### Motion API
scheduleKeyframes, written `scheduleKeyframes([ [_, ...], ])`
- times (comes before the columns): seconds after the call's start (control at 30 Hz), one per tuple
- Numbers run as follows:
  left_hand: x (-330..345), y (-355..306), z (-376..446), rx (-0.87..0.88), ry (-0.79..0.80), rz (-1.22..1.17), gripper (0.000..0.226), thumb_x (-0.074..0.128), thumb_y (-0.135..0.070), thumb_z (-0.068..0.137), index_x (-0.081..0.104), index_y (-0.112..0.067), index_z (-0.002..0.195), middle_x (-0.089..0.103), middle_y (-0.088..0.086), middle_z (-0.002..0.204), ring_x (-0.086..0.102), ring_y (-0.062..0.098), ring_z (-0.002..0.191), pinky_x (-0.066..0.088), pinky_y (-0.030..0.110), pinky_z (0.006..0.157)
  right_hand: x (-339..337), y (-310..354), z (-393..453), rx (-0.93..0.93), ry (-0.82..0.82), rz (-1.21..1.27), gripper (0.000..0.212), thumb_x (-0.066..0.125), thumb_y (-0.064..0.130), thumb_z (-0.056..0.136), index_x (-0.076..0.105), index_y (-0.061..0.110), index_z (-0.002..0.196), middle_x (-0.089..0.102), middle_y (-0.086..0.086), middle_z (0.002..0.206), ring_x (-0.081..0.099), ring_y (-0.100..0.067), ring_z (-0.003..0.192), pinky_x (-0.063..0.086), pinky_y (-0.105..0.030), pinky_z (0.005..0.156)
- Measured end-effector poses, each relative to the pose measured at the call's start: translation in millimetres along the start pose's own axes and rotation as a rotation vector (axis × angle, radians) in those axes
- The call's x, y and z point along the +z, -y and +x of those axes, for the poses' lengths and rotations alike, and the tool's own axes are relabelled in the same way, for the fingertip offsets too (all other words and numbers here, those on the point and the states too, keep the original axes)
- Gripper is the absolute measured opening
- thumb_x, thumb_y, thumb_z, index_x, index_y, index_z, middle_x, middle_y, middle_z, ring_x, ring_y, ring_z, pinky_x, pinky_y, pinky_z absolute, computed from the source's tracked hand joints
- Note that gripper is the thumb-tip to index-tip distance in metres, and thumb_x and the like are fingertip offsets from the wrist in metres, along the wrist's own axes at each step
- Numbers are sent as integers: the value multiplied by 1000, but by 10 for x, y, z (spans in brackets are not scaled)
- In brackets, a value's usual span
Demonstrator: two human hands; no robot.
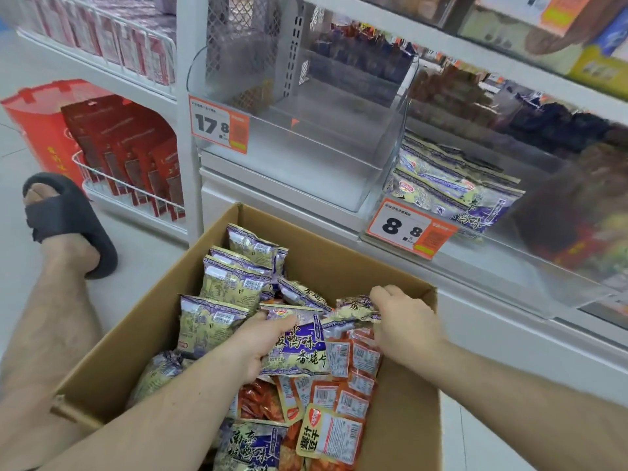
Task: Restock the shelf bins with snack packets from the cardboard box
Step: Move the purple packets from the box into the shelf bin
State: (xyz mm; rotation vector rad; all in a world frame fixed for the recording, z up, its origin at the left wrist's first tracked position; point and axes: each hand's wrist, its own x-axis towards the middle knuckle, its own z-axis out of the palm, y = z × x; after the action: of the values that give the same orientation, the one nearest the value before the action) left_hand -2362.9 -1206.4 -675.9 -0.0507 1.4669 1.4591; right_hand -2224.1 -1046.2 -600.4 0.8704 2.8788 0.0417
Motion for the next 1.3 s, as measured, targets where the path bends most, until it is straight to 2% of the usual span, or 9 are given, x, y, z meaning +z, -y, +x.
scheduleKeyframes([
  [0.1, 41, -100, -203, -90, 3, 1, 72, 65, -44, 93, 34, -14, 151, 44, 11, 151, 41, 23, 140, 29, 48, 116, -212, -19, -305, 37, -170, 207, 26, 58, 21, 89, 49, 21, 113, 54, 3, 133, 60, -24, 109, 50, -35, 85],
  [0.23, 227, -246, -535, -148, 122, -22, 30, 41, -39, 105, 62, -18, 100, 74, -2, 68, 66, 4, 51, 50, 19, 49, -253, 127, -588, -160, -288, 398, 43, 62, 15, 84, 49, 35, 119, 51, 8, 146, 60, -17, 119, 50, -26, 91],
  [0.43, 334, -424, -890, -34, 230, -140, 50, 25, -68, 96, 57, -31, 104, 74, 13, 100, 70, 19, 89, 47, 44, 90, 25, 208, -686, -328, -351, 380, 47, 69, 5, 66, 33, 28, 86, 58, -6, 138, 70, -25, 99, 58, -26, 65],
  [0.47, 358, -426, -906, -8, 243, -141, 40, 32, -66, 95, 53, -35, 110, 29, -8, 134, 64, 17, 96, 44, 44, 98, 54, 196, -690, -327, -343, 380, 52, 73, 3, 64, 34, 28, 86, 57, -7, 138, 71, -25, 96, 56, -23, 64],
  [0.5, 342, -437, -967, 20, 254, -140, 37, 45, -61, 91, 53, -35, 116, 58, -14, 65, 63, 17, 101, 45, 42, 101, 51, 197, -700, -333, -335, 374, 55, 77, 4, 63, 35, 28, 88, 56, -6, 138, 71, -24, 91, 53, -20, 62],
  [0.7, 325, -423, -933, 163, 163, -5, 100, 81, 0, 74, 24, -18, 154, 66, 15, 118, 74, 23, 82, 59, 37, 70, -249, 98, -817, -362, -155, 440, 40, 62, 43, 74, 44, 32, 108, 27, 17, 148, 55, -11, 119, 47, -25, 90],
  [0.87, 350, -518, -950, 268, 239, 80, 120, 80, 5, 69, 6, -24, 159, 26, 9, 160, 51, 32, 126, 37, 55, 111, -548, -147, -744, 0, -96, 832, 102, 79, 65, 55, 31, 32, 138, 43, 15, 136, 51, -2, 118, 47, -27, 97],
  [1.1, 771, -629, -1065, 350, 452, 205, 55, 62, 17, 83, 43, -30, 105, 68, -22, 61, 71, 4, 65, 55, 35, 76, -746, -374, -700, 94, 111, 1300, 81, 90, 30, 54, 45, 31, 122, 66, -2, 120, 70, -14, 100, 58, -30, 83],
  [1.3, 931, -836, -1116, 383, 489, 254, 70, 74, 4, 57, 49, -16, 120, 76, 10, 100, 73, 27, 87, 58, 37, 68, -911, -487, -639, 34, 156, 1507, 81, 86, 15, 58, 53, 13, 131, 71, -14, 117, 68, -34, 108, 52, -54, 96],
])
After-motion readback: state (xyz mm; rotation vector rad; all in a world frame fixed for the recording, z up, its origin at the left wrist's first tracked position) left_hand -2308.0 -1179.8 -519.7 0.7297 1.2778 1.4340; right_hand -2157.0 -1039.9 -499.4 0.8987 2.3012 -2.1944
